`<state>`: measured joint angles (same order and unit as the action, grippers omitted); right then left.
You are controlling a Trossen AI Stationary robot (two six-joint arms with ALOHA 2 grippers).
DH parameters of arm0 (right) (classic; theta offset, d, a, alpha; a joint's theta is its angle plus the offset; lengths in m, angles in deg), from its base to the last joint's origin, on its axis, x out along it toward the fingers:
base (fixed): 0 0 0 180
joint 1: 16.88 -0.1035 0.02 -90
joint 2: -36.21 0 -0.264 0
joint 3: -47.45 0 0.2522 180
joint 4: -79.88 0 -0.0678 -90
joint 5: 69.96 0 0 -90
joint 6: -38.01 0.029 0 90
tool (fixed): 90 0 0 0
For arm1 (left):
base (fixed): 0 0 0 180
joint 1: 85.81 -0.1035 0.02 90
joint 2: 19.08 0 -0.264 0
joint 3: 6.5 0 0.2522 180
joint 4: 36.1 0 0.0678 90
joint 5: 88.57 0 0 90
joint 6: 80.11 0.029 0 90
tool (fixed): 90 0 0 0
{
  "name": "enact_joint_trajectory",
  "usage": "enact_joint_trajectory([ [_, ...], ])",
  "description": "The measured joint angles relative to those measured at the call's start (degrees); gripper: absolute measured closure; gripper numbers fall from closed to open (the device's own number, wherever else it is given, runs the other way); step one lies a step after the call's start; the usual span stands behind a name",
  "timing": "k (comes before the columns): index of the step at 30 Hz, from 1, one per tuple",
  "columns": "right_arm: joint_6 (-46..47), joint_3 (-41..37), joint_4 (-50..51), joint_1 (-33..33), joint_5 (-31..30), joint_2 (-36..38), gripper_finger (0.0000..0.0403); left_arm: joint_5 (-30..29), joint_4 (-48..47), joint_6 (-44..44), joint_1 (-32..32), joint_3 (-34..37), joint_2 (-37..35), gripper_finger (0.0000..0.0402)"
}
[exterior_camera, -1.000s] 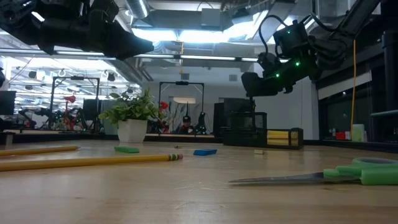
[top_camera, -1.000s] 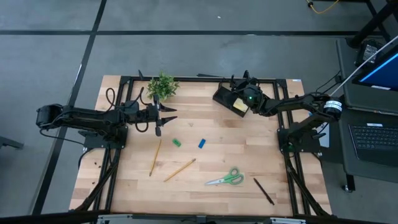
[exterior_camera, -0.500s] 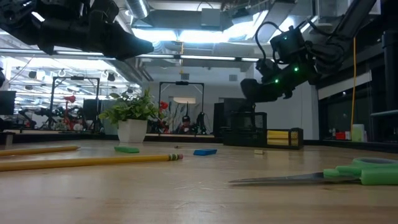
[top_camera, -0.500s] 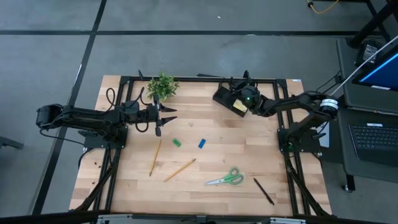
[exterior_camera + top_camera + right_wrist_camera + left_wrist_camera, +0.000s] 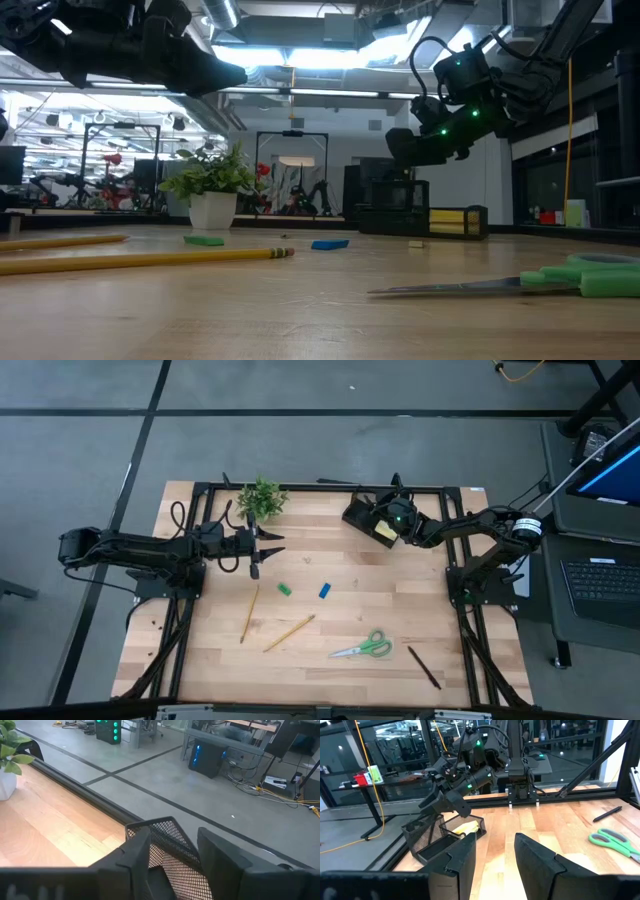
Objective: Pick and place office supplies into organizer
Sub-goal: Put the left black pen into the black desk organizer, then put the left yellow pencil into the black desk organizer
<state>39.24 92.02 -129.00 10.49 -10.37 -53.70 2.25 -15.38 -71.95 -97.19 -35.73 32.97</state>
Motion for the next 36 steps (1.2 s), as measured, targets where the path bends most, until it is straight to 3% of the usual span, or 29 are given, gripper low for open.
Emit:
enact_joint_trajectory([
  [17, -2.95, 0.02, -6.48, -0.77, 0.02, 0.07, 0.0227, 0.00, 0.02, -0.02, 0.02, 0.00, 0.00, 0.0272],
  [21, -5.07, 0.04, -6.53, -2.03, 1.52, 0.89, 0.0266, 0.00, 0.02, 0.11, 0.02, 0.00, 0.00, 0.0272],
  [28, -6.06, 0.07, -6.55, -3.71, 6.58, 3.90, 0.0392, 0.00, 0.02, 0.11, 0.01, 0.00, 0.00, 0.0272],
  [36, -7.77, 0.09, -6.42, -7.20, 14.46, 4.59, 0.0397, 0.07, 0.04, -0.11, 0.02, 0.00, 0.00, 0.0272],
])
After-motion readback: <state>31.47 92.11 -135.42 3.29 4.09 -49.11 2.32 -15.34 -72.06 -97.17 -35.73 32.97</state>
